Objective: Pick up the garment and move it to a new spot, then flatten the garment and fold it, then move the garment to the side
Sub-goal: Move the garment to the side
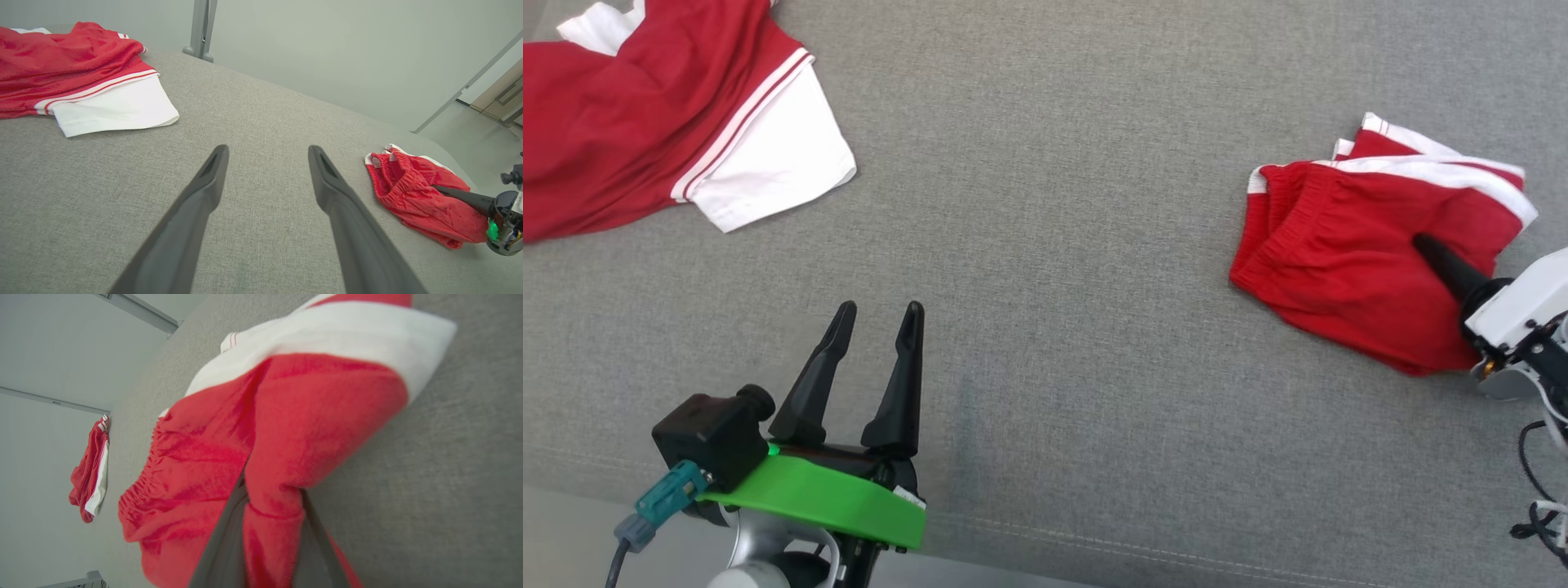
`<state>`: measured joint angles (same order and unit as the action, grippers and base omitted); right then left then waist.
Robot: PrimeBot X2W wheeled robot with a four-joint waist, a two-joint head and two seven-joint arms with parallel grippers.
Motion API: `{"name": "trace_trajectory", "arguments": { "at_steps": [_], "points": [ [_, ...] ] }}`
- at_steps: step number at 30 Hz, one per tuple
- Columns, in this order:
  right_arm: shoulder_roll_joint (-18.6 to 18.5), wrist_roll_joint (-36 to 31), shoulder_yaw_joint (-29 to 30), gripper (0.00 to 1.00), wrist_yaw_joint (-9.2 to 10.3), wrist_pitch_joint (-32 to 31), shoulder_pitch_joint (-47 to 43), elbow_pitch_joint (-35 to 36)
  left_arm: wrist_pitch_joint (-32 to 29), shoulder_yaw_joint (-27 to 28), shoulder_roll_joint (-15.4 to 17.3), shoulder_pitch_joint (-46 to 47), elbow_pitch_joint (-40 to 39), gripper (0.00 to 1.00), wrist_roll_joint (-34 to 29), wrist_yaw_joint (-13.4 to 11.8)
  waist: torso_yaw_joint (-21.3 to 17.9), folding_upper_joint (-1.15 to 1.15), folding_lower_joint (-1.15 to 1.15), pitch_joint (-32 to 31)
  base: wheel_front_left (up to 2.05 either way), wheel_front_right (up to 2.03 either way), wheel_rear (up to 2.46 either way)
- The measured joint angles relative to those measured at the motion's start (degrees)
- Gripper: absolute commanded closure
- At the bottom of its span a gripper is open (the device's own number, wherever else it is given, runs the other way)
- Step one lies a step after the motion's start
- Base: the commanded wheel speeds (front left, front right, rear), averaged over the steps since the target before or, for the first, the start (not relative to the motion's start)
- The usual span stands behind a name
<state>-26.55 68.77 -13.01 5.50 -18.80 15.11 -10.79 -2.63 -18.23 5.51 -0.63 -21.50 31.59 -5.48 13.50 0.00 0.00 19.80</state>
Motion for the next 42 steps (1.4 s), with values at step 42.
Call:
{"name": "trace_trajectory", "arguments": {
  "at_steps": [42],
  "points": [
    [-17.12,-11.88,4.99,1.00,1.65,-8.99,18.81,-11.27,-5.71,2.94,4.46,3.35,-7.94,0.00,-1.99,-0.07,-8.96,0.00,0.00,15.27,0.00,0.00,0.00]
  ]
}}
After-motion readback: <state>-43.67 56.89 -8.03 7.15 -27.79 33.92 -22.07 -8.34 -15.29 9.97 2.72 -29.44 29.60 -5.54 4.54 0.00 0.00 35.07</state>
